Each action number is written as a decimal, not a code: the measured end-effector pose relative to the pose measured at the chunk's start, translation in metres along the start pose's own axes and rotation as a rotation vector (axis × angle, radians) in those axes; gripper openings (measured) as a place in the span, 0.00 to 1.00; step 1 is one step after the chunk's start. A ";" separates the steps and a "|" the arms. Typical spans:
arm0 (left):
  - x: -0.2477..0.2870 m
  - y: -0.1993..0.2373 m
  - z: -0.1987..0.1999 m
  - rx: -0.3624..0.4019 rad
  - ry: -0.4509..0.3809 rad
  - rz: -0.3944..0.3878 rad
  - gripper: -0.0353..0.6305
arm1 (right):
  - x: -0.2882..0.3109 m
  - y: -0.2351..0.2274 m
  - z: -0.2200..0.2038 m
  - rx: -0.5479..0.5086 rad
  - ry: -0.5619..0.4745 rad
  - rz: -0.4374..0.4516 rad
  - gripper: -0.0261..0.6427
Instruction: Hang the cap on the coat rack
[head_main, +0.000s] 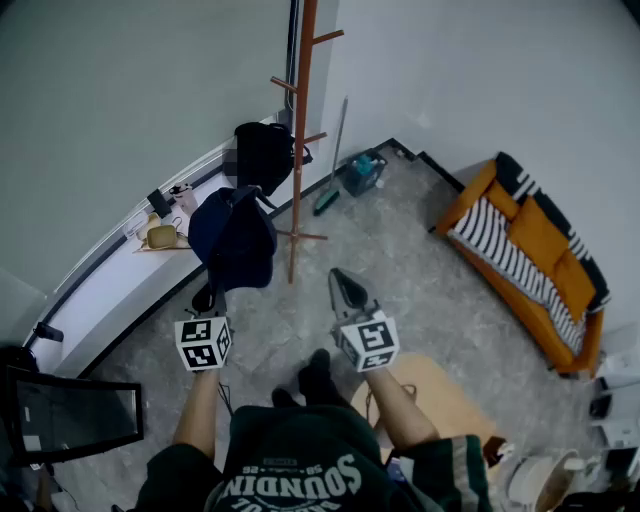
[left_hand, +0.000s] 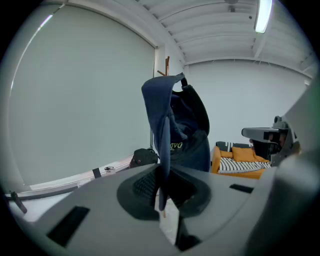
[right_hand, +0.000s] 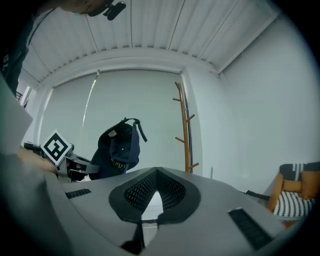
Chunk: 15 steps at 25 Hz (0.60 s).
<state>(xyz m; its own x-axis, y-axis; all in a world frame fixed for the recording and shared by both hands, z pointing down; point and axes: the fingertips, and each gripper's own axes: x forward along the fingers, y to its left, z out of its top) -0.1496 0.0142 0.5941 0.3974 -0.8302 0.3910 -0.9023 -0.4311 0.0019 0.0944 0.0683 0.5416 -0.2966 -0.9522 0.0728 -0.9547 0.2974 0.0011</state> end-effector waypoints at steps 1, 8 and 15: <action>0.000 0.002 0.000 0.001 0.000 0.004 0.08 | 0.001 0.002 -0.001 0.015 0.000 0.010 0.03; 0.000 0.000 -0.002 0.005 0.003 0.005 0.08 | -0.002 0.000 -0.003 0.022 0.006 0.005 0.03; -0.005 0.010 -0.001 0.005 -0.006 0.013 0.08 | 0.003 0.015 -0.007 0.018 0.043 0.029 0.03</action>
<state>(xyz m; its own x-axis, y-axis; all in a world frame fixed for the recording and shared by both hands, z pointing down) -0.1606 0.0142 0.5937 0.3867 -0.8376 0.3859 -0.9066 -0.4219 -0.0073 0.0792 0.0702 0.5493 -0.3234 -0.9392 0.1157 -0.9461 0.3233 -0.0196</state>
